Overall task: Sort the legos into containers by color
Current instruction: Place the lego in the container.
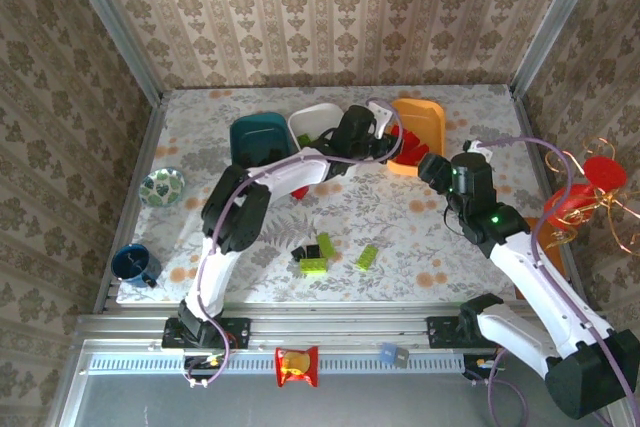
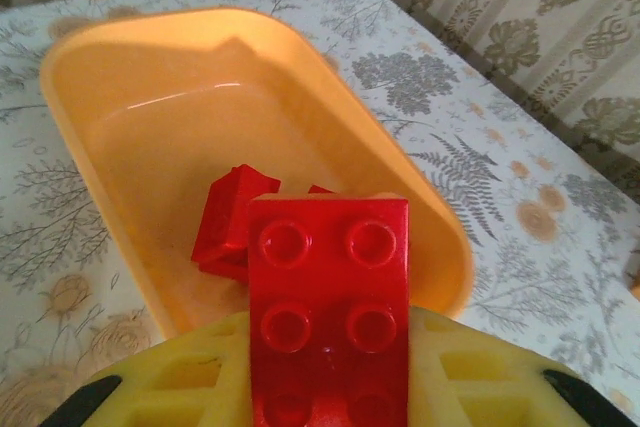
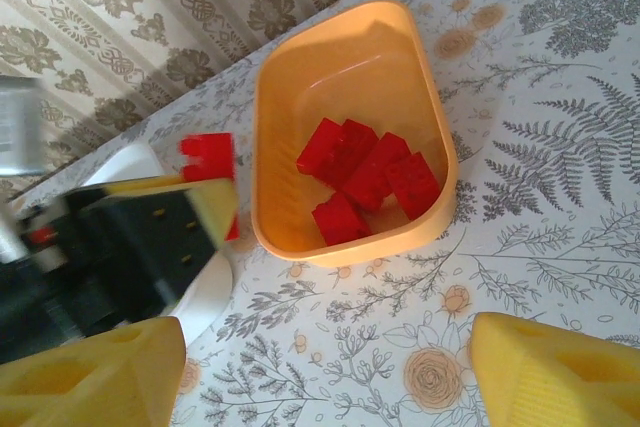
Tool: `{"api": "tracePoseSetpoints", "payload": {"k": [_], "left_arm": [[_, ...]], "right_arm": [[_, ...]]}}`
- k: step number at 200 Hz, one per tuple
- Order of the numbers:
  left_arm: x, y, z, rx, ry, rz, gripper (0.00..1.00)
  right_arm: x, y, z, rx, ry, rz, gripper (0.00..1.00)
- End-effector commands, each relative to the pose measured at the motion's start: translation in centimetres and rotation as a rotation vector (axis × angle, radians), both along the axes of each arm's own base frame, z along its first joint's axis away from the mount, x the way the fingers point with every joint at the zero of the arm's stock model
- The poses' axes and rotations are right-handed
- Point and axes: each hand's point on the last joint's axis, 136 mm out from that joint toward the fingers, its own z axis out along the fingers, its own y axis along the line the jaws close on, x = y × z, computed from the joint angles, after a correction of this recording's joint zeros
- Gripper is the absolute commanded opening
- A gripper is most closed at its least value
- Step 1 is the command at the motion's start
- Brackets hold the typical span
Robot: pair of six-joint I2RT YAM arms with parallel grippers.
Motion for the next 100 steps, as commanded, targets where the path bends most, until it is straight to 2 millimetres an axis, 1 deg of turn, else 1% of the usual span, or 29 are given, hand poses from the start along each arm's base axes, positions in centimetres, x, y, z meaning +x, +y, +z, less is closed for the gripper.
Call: {"api": "tracePoseSetpoints", "payload": {"k": [1, 14, 20, 30, 35, 37, 50, 59, 61, 80, 91, 93, 100], "left_arm": [[1.1, -1.9, 0.2, -0.061, 0.04, -0.031, 0.28], [2.0, -2.6, 0.1, -0.07, 0.048, -0.026, 0.3], [2.3, -2.8, 0.1, -0.077, 0.055, -0.022, 0.33], [2.8, -2.9, 0.7, -0.106, 0.067, -0.017, 0.47], [3.0, -2.8, 1.4, -0.128, 0.068, -0.011, 0.58], [3.0, -2.7, 1.6, -0.134, 0.07, -0.011, 0.6], [2.9, -2.2, 4.1, -0.194, 0.05, -0.015, 0.8], [2.6, -1.5, 5.7, -0.221, 0.023, -0.012, 0.97], [2.5, -1.3, 6.1, -0.228, 0.017, -0.011, 0.99], [1.4, 1.2, 9.2, -0.275, -0.03, 0.008, 1.0], [0.6, 3.3, 10.5, -0.304, -0.048, 0.034, 1.0], [0.4, 3.6, 11.1, -0.315, -0.059, 0.04, 1.0], [-0.2, 5.1, 11.4, -0.333, -0.067, 0.069, 1.0]], "right_arm": [[-0.6, -0.8, -0.2, 0.0, 0.007, -0.039, 0.76], [-0.7, -0.8, -0.1, 0.006, 0.002, -0.036, 0.76], [-0.7, -0.7, 0.0, 0.008, -0.001, -0.029, 0.76], [-0.7, -0.5, 0.0, 0.006, -0.003, -0.017, 0.77], [-0.7, -0.4, 0.0, 0.005, -0.001, -0.011, 0.77], [-0.7, -0.3, -0.1, 0.005, 0.001, -0.008, 0.77], [-0.7, 0.0, -0.4, 0.002, 0.015, 0.012, 0.77], [-0.6, 0.3, -0.7, 0.004, 0.027, 0.032, 0.77], [-0.6, 0.4, -0.8, 0.005, 0.03, 0.037, 0.77], [-0.5, 1.9, -1.8, 0.017, 0.068, 0.109, 0.77], [-0.7, 2.7, -2.5, 0.01, 0.097, 0.145, 0.78], [-0.7, 2.9, -2.7, 0.008, 0.103, 0.15, 0.78], [-0.9, 3.5, -3.2, -0.003, 0.122, 0.171, 0.78]]}}
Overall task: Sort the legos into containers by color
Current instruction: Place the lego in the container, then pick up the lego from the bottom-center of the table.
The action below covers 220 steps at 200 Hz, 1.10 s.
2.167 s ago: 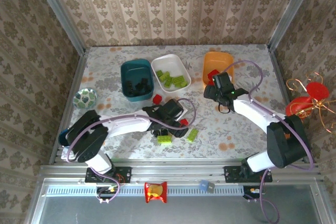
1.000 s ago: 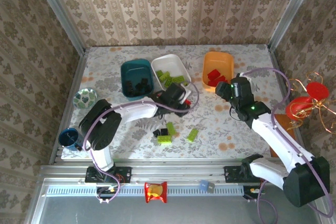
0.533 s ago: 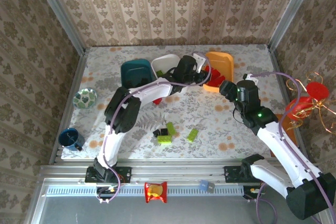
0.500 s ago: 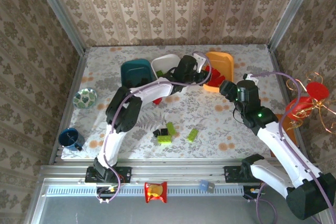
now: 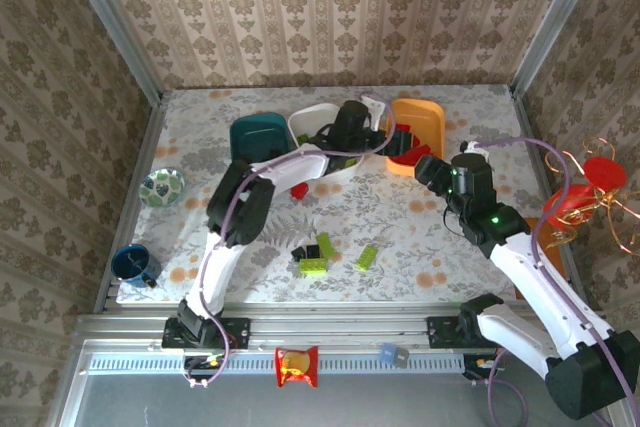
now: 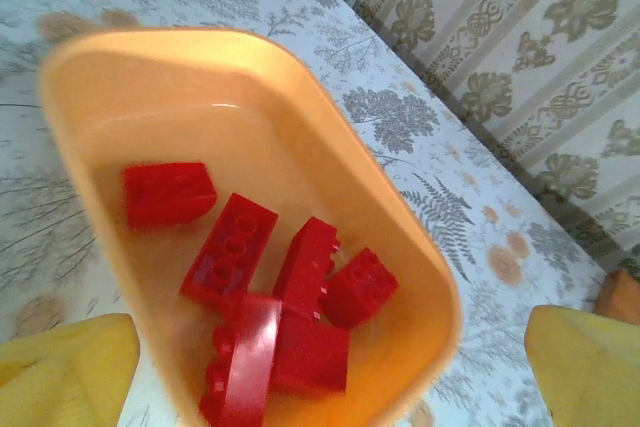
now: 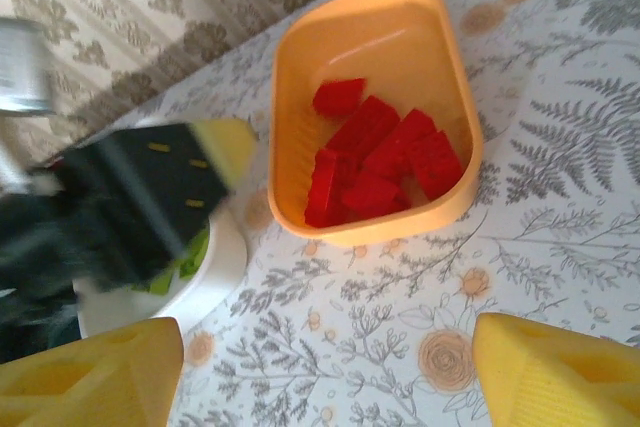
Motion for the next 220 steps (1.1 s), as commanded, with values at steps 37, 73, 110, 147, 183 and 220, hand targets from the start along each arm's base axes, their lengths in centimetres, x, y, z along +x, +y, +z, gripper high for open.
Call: {"api": "tracePoseSetpoints", "payload": {"k": [37, 73, 110, 147, 183, 220], "left_arm": [[-5.5, 10.1, 7.8, -0.207, -0.104, 0.154, 1.0], [-10.6, 15.0, 2.9, -0.105, 0.004, 0.19, 1.0], [-15.3, 18.3, 0.7, 0.034, -0.021, 0.187, 1.0], [-18.8, 19.2, 0.0, 0.133, -0.085, 0.146, 1.0], [-19.3, 21.3, -0.7, 0.163, -0.107, 0.197, 1.0], [-19.8, 22.4, -0.8, 0.162, -0.119, 0.211, 1.0]], "right_arm": [[-2.7, 5.9, -6.4, -0.086, 0.193, 0.21, 0.78], [-6.2, 8.8, -11.9, -0.151, 0.363, 0.374, 0.79], [-10.2, 11.0, -16.5, -0.196, 0.543, 0.453, 0.81], [-11.7, 12.9, -17.5, -0.214, 0.566, 0.462, 0.81], [-11.8, 13.6, -18.2, -0.263, 0.593, 0.44, 0.79], [-11.4, 14.4, -18.6, -0.301, 0.601, 0.436, 0.79]]}}
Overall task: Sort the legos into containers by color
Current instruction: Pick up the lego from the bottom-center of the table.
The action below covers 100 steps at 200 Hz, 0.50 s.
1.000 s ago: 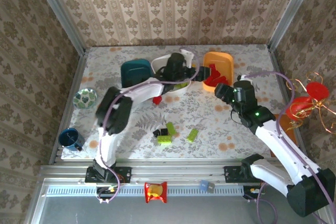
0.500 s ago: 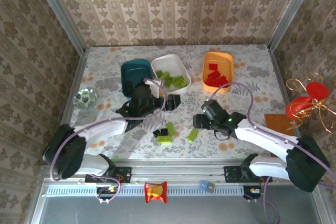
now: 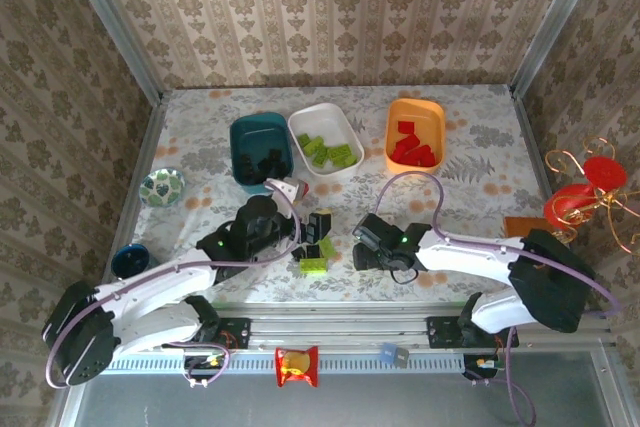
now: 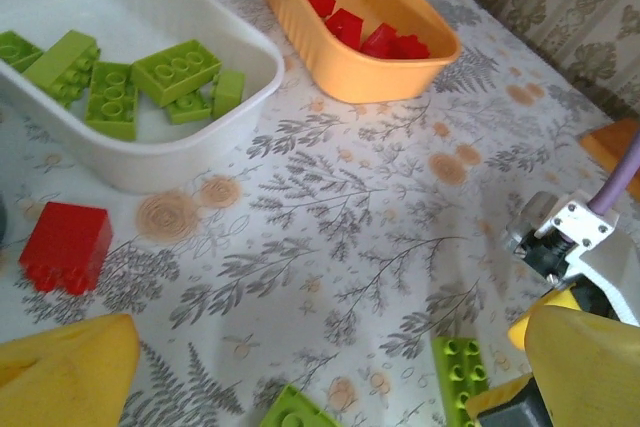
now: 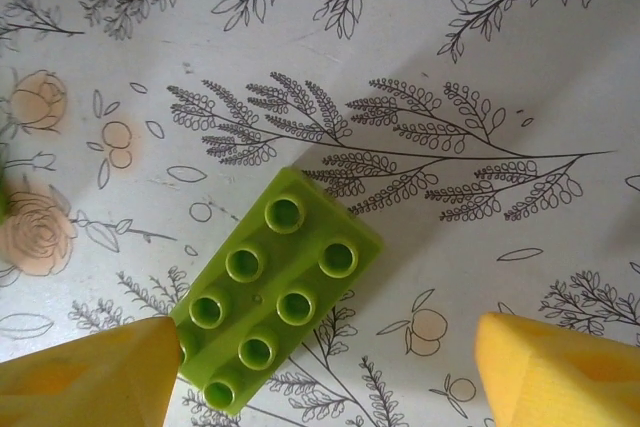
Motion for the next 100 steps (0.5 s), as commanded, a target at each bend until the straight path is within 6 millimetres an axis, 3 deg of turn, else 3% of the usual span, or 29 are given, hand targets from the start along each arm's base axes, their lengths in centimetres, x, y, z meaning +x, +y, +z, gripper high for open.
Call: {"api": "tracePoseSetpoints", "payload": {"k": [1, 50, 100], "left_arm": [[0.0, 1.1, -0.1, 0.027, -0.031, 0.026, 1.0], [-0.1, 1.4, -0.4, 0.038, -0.031, 0.029, 1.0], [0.2, 1.7, -0.6, 0.05, -0.031, 0.042, 1.0]], "right_arm": [[0.6, 0.2, 0.4, -0.038, -0.026, -0.032, 0.78], [0.7, 0.8, -0.4, -0.089, 0.006, 0.006, 0.77], [-1.0, -0.8, -2.3, -0.156, 0.08, 0.006, 0.6]]}}
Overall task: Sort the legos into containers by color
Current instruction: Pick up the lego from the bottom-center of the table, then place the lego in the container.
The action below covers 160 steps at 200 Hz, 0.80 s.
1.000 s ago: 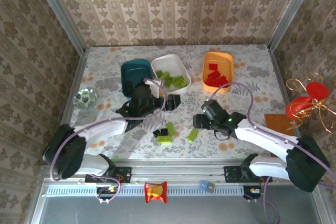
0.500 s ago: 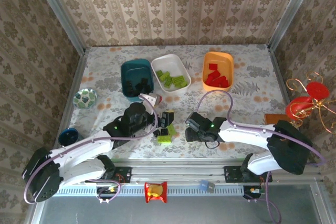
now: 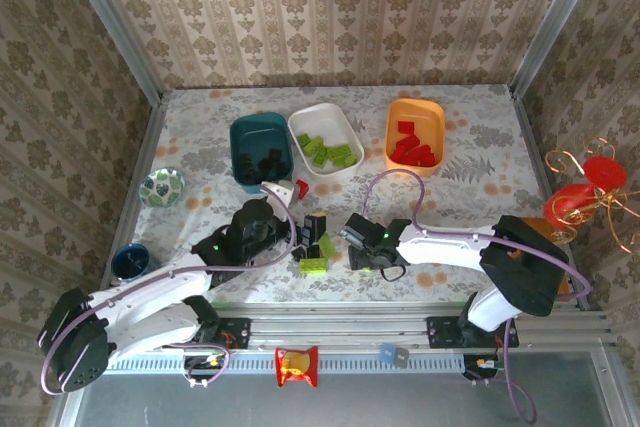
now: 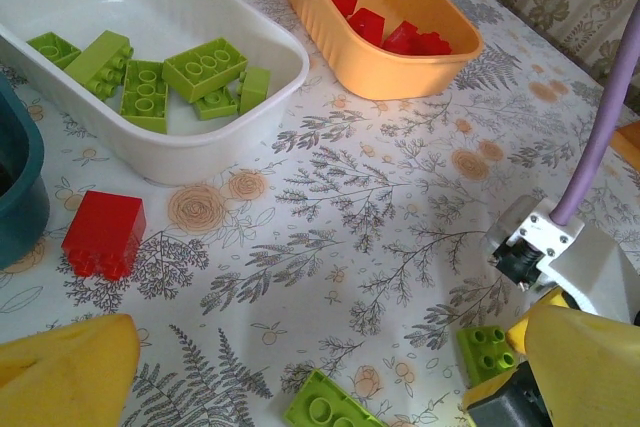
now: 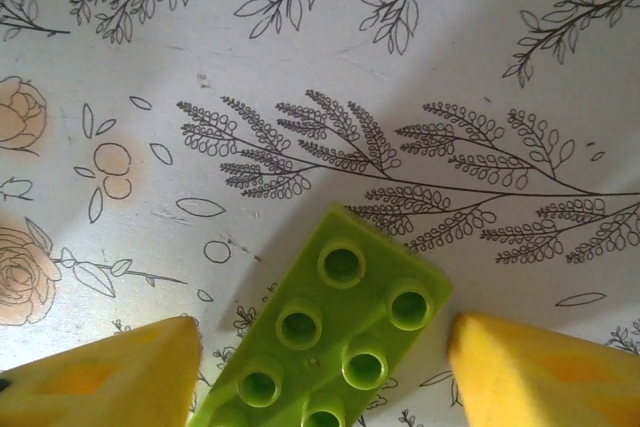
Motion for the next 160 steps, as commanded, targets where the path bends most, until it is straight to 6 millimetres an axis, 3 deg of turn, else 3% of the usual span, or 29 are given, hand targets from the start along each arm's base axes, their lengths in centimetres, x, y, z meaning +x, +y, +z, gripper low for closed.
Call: {"api": "tracePoseSetpoints", "payload": {"k": [1, 29, 58, 80, 100, 138, 152, 160], "left_arm": [[0.3, 0.7, -0.3, 0.029, -0.011, 0.018, 1.0], [0.4, 0.7, -0.5, 0.033, -0.006, 0.018, 1.0], [0.6, 1.0, -0.4, 0.042, -0.001, 0.029, 1.0], [0.6, 1.4, -0.2, 0.056, -0.005, 0.039, 1.0], [0.6, 2.2, 0.0, 0.064, -0.013, 0.068, 1.0], [0.5, 3.7, 0.0, 0.045, -0.021, 0.126, 1.0], [0.4, 4.0, -0.1, 0.046, -0.014, 0.136, 1.0], [0.4, 4.0, -0.2, 0.051, -0.007, 0.138, 1.0]], "right_arm": [[-1.5, -1.8, -1.1, -0.073, 0.053, -0.014, 0.59], [-1.2, -2.0, -0.4, -0.054, 0.011, -0.01, 0.41], [-0.1, -1.3, 0.9, -0.016, -0.052, 0.027, 0.31], [0.8, -0.7, 3.0, 0.016, -0.125, 0.063, 0.29], [2.4, -0.3, 6.8, 0.073, -0.229, 0.084, 0.29], [9.2, 0.9, 13.9, 0.222, -0.401, 0.049, 0.29], [12.4, 1.7, 15.6, 0.247, -0.451, 0.037, 0.29], [14.4, 2.4, 15.1, 0.239, -0.445, 0.036, 0.3]]}}
